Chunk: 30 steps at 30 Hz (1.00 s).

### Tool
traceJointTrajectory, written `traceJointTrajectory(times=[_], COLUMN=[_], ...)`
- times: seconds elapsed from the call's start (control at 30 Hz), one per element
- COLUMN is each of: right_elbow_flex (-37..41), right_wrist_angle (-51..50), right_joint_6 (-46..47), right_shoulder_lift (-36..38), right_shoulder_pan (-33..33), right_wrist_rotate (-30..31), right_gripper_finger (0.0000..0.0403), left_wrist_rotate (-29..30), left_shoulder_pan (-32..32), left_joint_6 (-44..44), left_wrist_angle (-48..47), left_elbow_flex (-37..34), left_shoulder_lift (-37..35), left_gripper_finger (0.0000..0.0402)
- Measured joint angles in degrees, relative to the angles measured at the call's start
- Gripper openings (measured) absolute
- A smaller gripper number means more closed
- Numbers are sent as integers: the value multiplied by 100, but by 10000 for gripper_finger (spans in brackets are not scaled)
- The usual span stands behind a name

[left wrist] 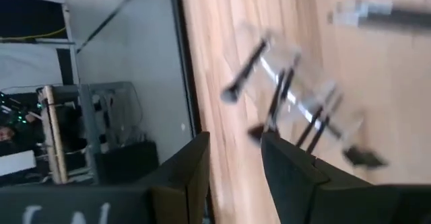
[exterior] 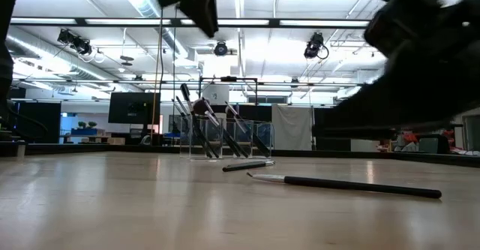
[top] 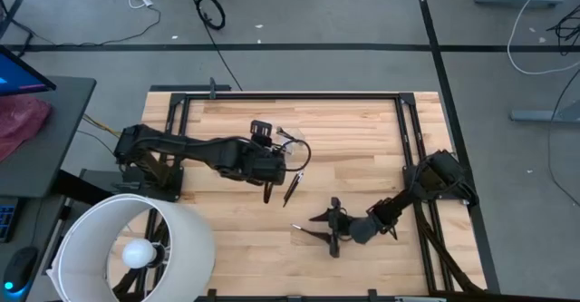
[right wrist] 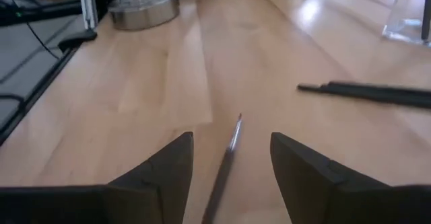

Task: Put items in baskets/containers
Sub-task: Put the black liner brush into the transparent organizer

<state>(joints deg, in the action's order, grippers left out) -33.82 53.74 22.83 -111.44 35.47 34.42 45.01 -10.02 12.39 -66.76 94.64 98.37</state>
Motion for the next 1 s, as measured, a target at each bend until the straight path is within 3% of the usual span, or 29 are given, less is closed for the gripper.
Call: traceJointTrajectory(times=[0.2, 0.37, 0.67, 0.77, 0.87, 0.93, 1.0], right_elbow_flex=[-736, -1455, -1640, -1618, -1584, -1579, -1579], right_wrist_angle=[-1027, -1749, -1645, -1660, -1653, -1637, -1619], right_joint_6=[394, 731, 1338, 1318, 1350, 1508, 1473], right_shoulder_lift=[-484, -1261, -1729, -1726, -1716, -1696, -1694], right_shoulder_pan=[503, 605, 320, 278, 180, 96, 54], right_wrist_rotate=[878, 2201, 1558, 1637, 1666, 1531, 1437], right_gripper_finger=[201, 201, 185, 138, 63, 23, 21], left_wrist_rotate=[0, -7, -44, -149, -338, -785, -1382], left_shoulder_pan=[-199, -404, -842, -945, -1030, -1066, -1087], left_joint_6=[-397, -474, -588, -824, -1275, -1660, -2083], left_wrist_angle=[284, 282, 264, 278, 291, 297, 322], left_elbow_flex=[336, 342, 342, 339, 339, 339, 337], left_shoulder_lift=[0, 0, 2, 4, 4, 4, 26], left_gripper_finger=[140, 140, 140, 140, 140, 140, 139])
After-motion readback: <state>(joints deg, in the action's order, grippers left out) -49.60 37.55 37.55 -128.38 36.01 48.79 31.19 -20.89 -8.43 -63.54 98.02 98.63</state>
